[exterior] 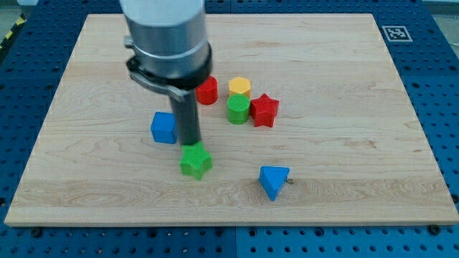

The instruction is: Push the green star towards the left side of the blue triangle

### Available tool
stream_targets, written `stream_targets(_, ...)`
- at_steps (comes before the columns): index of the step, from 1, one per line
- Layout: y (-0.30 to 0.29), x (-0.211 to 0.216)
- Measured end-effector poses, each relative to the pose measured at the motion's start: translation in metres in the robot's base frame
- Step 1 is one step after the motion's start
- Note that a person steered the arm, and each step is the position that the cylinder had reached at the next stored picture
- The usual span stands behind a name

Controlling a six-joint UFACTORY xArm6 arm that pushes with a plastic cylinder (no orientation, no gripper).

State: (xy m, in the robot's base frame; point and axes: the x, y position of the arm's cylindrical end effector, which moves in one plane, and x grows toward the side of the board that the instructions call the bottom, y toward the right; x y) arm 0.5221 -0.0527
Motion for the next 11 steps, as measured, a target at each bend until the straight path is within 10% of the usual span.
stream_targets(8,-0.059,0.035)
stream_targets(11,0.042,0.055)
